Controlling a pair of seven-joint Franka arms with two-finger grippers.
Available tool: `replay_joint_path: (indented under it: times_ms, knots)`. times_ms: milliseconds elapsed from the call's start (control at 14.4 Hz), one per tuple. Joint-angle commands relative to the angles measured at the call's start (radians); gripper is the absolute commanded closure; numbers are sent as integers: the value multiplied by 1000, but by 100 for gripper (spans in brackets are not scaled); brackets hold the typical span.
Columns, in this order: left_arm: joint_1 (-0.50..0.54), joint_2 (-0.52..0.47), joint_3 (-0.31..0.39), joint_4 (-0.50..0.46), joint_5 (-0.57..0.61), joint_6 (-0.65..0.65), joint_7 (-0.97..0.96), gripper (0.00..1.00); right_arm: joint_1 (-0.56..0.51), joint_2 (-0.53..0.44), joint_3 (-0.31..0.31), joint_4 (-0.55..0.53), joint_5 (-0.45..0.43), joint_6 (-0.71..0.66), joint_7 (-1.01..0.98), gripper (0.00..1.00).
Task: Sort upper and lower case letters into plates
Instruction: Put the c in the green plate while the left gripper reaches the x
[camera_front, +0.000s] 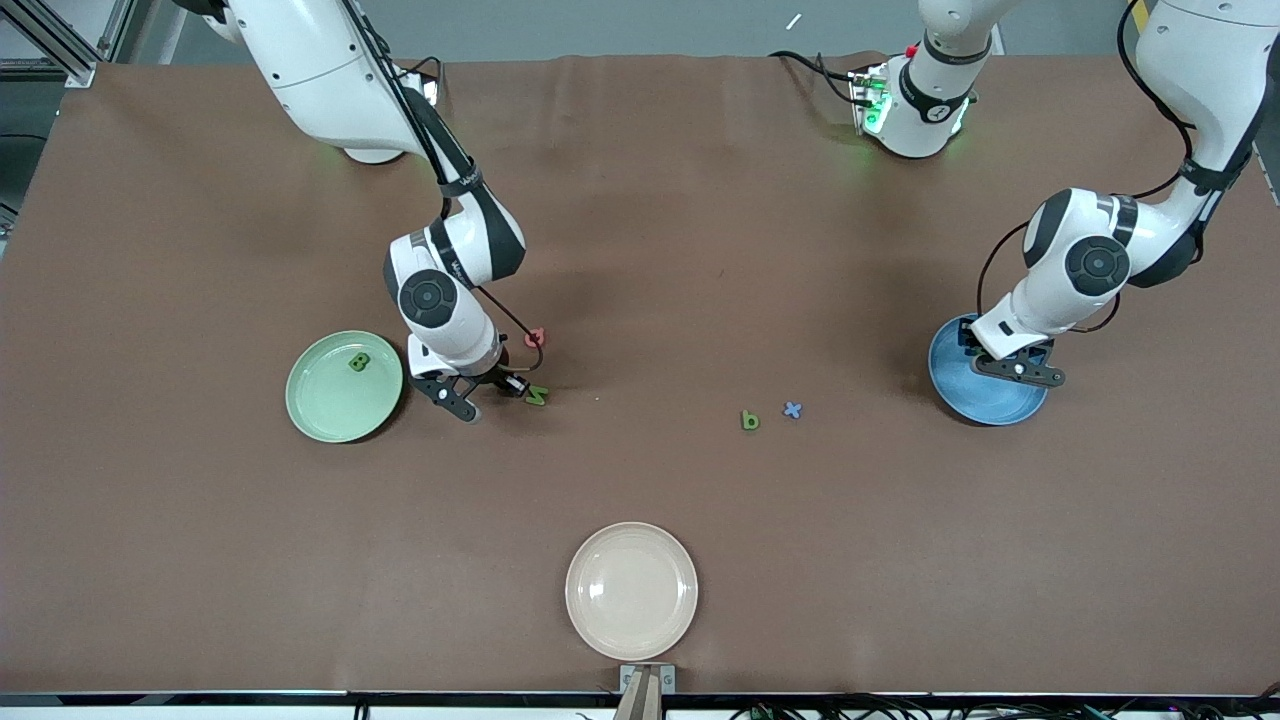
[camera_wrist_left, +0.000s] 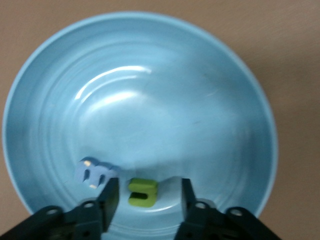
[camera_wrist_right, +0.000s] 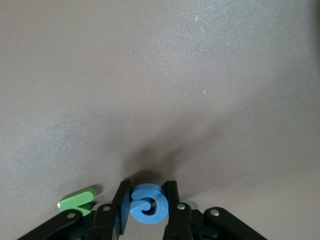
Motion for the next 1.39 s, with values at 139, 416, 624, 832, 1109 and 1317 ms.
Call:
replay_joint_path:
  times_ms: [139,416,624,832,1109,1317]
  knots:
    - [16,-18,-144,65,-23,-57,-99,0,-83,-71,-15,-12,-3,-137,-128,100]
    - [-33,46,-249,191,-60,-163,-315,0,-233,-187,-16,-12,-6,-295,-379,99]
    - [-150,118,-247,274,-60,-195,-455,1,-334,-227,-16,-59,-7,-302,-571,99]
    - [-232,236,-244,354,-47,-195,-622,0,-400,-232,-15,-139,-9,-211,-679,99]
    - [-347,287,-179,403,-37,-195,-713,1,-423,-200,-12,-206,-6,-73,-696,98]
    - [-456,311,-94,443,-37,-186,-759,1,-414,-174,-8,-207,-1,-65,-696,98]
